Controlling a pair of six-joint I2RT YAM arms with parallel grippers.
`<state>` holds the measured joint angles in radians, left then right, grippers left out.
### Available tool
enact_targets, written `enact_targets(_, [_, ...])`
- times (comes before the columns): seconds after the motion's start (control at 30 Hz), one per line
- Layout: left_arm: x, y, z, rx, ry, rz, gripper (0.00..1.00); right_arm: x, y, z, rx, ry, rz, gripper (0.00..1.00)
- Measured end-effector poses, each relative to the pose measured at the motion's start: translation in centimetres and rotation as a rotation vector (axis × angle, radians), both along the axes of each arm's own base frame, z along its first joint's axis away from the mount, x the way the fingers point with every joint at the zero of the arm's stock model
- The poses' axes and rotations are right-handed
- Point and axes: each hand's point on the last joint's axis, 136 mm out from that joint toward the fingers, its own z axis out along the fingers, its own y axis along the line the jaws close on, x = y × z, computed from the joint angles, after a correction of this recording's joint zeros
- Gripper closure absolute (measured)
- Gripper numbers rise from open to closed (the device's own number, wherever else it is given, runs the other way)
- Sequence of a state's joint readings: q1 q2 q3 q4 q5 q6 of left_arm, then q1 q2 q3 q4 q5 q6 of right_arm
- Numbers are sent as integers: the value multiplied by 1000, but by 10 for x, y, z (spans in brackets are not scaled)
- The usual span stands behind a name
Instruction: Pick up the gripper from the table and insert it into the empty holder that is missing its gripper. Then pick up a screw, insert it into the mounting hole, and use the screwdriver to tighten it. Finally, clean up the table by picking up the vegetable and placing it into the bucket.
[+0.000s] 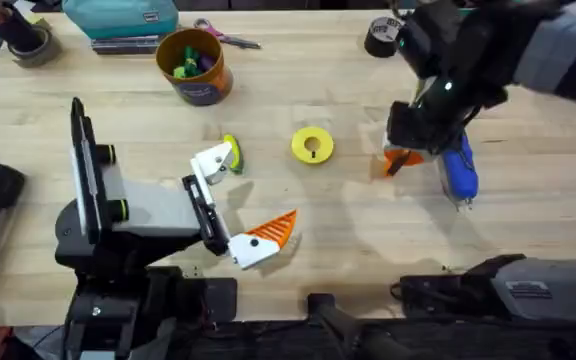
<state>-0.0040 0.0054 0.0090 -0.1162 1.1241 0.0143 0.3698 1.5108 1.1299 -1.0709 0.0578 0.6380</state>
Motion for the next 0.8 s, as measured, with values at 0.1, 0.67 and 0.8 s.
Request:
enact_targets(0.1, [0, 0, 0, 0, 0, 0, 15, 16, 6, 42, 37, -102, 26, 993])
enact_targets(0.67, [0, 0, 0, 0, 0, 0, 15, 34, 15, 207, 292, -825, 71, 993])
enact_targets(0.8, [0, 0, 0, 0, 0, 0, 15, 37, 36, 222, 411, -960, 125, 993])
